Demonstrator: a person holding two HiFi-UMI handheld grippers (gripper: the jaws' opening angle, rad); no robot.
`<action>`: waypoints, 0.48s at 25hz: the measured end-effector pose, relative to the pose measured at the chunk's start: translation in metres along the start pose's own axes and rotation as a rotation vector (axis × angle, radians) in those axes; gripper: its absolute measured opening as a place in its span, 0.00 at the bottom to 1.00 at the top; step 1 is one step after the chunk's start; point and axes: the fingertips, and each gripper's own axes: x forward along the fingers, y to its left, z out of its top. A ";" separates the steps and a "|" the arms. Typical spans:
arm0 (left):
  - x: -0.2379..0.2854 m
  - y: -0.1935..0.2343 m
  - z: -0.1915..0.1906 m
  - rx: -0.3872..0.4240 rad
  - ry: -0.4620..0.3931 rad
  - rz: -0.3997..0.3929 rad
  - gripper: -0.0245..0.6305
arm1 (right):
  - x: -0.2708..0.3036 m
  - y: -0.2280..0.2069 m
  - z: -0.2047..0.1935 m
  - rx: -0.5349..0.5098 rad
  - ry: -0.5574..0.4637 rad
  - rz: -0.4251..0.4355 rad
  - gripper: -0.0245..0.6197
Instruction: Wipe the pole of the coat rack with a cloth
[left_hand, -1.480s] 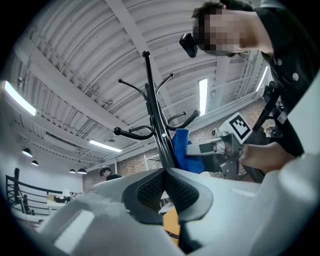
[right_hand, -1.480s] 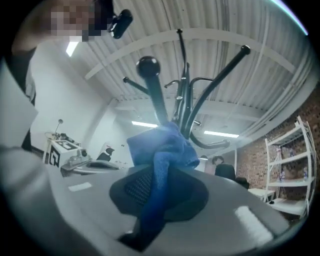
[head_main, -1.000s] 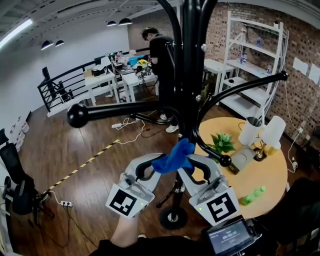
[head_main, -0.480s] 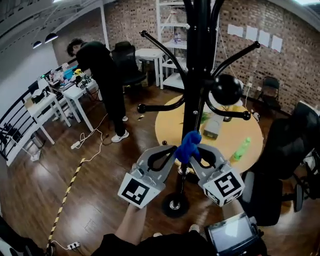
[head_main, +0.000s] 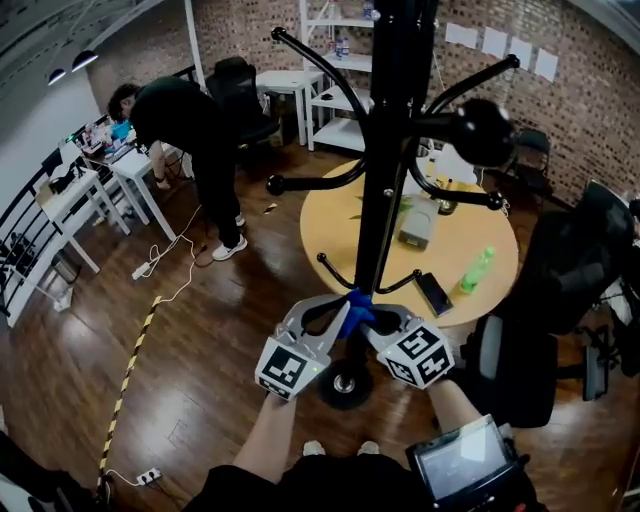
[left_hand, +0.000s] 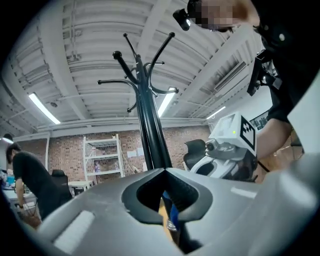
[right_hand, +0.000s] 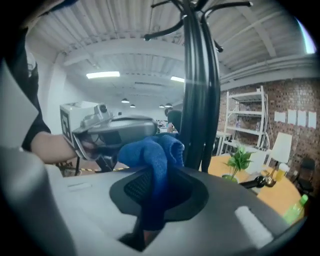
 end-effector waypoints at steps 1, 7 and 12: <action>-0.001 -0.001 -0.003 -0.018 -0.001 0.002 0.04 | 0.000 0.002 -0.002 0.052 0.006 0.036 0.12; -0.019 -0.004 0.010 -0.029 0.008 0.019 0.04 | -0.026 0.048 0.003 0.134 0.074 0.303 0.12; -0.023 -0.007 0.013 0.008 0.010 0.014 0.04 | -0.021 0.045 0.000 0.150 0.046 0.294 0.12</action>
